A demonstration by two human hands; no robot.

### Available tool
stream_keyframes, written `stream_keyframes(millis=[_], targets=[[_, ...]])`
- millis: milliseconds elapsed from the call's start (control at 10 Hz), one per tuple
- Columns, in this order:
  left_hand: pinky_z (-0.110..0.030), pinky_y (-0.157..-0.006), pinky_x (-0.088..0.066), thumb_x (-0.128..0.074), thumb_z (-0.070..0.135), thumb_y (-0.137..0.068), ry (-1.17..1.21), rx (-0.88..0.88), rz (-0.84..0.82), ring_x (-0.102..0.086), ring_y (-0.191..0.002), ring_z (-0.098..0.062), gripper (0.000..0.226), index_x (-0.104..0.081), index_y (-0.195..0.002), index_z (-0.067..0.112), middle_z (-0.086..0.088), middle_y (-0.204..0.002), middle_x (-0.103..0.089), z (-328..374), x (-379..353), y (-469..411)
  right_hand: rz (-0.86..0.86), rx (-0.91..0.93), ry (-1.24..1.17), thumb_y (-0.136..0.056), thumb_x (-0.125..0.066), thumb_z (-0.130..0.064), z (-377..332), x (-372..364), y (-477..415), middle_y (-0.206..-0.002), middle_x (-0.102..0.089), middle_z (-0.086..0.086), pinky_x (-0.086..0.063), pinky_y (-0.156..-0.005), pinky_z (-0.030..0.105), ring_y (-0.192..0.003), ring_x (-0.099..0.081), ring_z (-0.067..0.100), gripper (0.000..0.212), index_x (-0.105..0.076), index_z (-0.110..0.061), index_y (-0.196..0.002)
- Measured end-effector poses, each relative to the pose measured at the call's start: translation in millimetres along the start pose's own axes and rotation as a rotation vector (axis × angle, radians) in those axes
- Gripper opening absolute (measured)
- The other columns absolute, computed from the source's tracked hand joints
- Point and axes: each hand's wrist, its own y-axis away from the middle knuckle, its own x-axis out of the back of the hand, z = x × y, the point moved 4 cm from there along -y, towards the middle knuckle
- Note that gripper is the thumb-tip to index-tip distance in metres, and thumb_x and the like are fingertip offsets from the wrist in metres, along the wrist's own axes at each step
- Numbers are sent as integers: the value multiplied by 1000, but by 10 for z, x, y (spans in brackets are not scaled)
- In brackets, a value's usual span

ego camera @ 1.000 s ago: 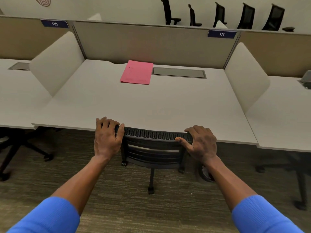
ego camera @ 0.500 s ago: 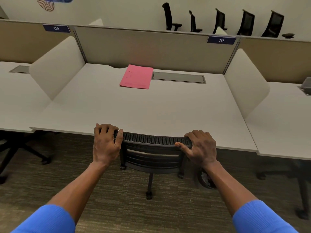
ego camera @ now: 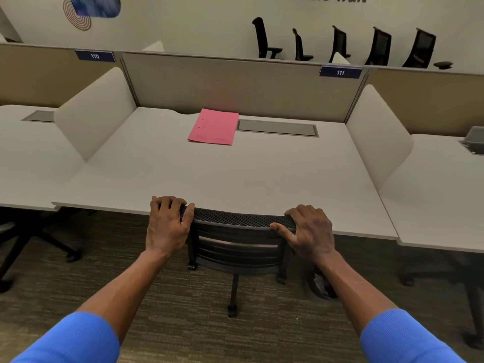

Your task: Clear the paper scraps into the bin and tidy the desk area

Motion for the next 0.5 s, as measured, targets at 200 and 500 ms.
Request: stream_keyframes(millis=[200,500], targets=[[-54,-129,-25,-21,69,-105,-189,-47,-173,-46,-142,-35,77,-57,-142,11,-13,-142,-59,3,120,-10,-59,-27,-36,-93,-27,-90,-7,96,20,-116,-70,-1,-49,-95,42,-108,-63,21,81,-66,-25,-123],[-51,-135,-18,-11,85,-95,-245,-162,-57,-37,-156,-36,100,-47,-148,9,-14,-157,-47,274,821,-249,89,6,-60,-91,-30,-90,-213,818,-340,-126,-71,4,-52,-99,45,-113,-67,26,86,-65,-22,-129]])
